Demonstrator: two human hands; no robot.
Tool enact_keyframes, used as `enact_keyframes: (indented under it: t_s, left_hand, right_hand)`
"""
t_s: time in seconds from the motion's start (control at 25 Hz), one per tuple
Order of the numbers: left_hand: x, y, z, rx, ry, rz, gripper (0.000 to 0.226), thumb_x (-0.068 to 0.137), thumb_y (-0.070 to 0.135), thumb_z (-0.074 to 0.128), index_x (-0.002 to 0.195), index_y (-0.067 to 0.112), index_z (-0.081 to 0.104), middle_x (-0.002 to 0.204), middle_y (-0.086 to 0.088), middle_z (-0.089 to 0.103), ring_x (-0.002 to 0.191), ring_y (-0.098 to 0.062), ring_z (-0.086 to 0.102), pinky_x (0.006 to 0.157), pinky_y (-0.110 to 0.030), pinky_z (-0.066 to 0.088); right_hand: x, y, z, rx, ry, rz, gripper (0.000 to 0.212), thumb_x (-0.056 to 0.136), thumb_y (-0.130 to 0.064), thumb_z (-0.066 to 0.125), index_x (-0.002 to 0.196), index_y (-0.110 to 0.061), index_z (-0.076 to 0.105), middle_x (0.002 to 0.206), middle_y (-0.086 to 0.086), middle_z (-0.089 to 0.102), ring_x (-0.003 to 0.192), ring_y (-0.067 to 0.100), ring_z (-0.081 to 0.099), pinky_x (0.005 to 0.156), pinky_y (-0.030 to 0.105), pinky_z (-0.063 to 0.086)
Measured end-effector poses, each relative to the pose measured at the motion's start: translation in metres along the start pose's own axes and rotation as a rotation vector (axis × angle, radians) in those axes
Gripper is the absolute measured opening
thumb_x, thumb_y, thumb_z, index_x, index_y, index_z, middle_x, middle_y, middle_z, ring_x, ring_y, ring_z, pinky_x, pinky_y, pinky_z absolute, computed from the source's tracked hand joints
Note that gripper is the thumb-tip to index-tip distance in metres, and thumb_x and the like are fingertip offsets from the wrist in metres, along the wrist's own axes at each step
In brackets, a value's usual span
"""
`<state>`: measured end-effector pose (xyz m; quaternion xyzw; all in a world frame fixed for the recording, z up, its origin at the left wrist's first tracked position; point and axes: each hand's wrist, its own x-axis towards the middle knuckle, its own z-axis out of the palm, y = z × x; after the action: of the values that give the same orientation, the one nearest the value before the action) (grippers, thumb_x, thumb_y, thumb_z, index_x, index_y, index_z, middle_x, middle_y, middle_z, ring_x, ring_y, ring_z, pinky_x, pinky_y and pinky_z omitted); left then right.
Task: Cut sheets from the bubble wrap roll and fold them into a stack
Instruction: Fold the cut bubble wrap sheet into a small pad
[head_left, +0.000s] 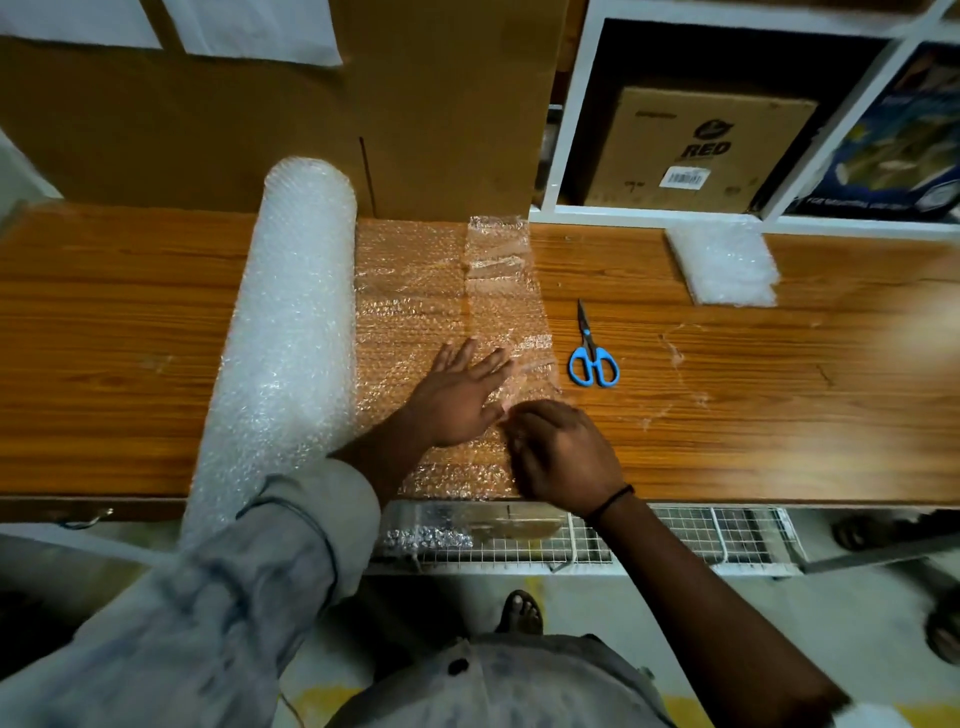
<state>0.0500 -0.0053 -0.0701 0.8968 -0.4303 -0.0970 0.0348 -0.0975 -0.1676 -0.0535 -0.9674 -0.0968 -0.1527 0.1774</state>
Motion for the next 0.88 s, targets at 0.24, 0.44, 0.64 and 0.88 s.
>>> enact_keyframes:
  t_s: [0.24, 0.44, 0.64, 0.88]
  left_hand:
    - [0.003, -0.009, -0.005, -0.047, -0.019, 0.009, 0.076, 0.103, 0.065, 0.032, 0.164, 0.033, -0.001, 0.171, 0.006, -0.007, 0.156, -0.030, -0.020, 0.126, -0.056, -0.009]
    - [-0.016, -0.009, -0.003, -0.346, 0.144, 0.011, 0.061, 0.103, 0.058, 0.048, 0.159, 0.042, 0.030, 0.173, 0.008, 0.007, 0.158, -0.023, -0.010, 0.126, -0.050, -0.002]
    - [-0.038, -0.004, -0.010, -0.650, 0.266, 0.057, 0.042, 0.107, 0.048, 0.037, 0.115, 0.029, 0.075, 0.147, 0.006, 0.057, 0.143, -0.010, 0.035, 0.122, -0.044, 0.023]
    - [-0.050, 0.007, -0.028, -0.883, 0.278, -0.075, 0.056, 0.103, 0.061, 0.039, 0.126, 0.016, 0.064, 0.106, -0.011, 0.073, 0.082, 0.001, 0.064, 0.068, -0.021, 0.044]
  right_hand:
    - [-0.045, 0.007, 0.009, -0.084, -0.223, -0.093, 0.060, 0.091, -0.054, 0.067, 0.137, -0.016, 0.060, 0.148, 0.006, 0.054, 0.137, 0.030, 0.050, 0.105, 0.046, 0.046]
    - [-0.028, 0.003, -0.001, 0.042, -0.191, -0.080, 0.020, 0.100, -0.039, 0.056, 0.109, -0.024, 0.067, 0.116, -0.004, 0.069, 0.108, 0.022, 0.062, 0.084, 0.042, 0.048]
    - [0.014, 0.009, -0.021, 0.129, -0.153, -0.005, 0.021, 0.102, -0.033, 0.046, 0.096, -0.020, 0.061, 0.078, 0.001, 0.066, 0.070, 0.024, 0.061, 0.065, 0.037, 0.043]
    - [0.092, 0.034, -0.025, 0.000, -0.097, 0.004, 0.026, 0.099, -0.036, 0.045, 0.101, -0.017, 0.063, 0.091, 0.007, 0.068, 0.086, 0.034, 0.064, 0.072, 0.048, 0.052]
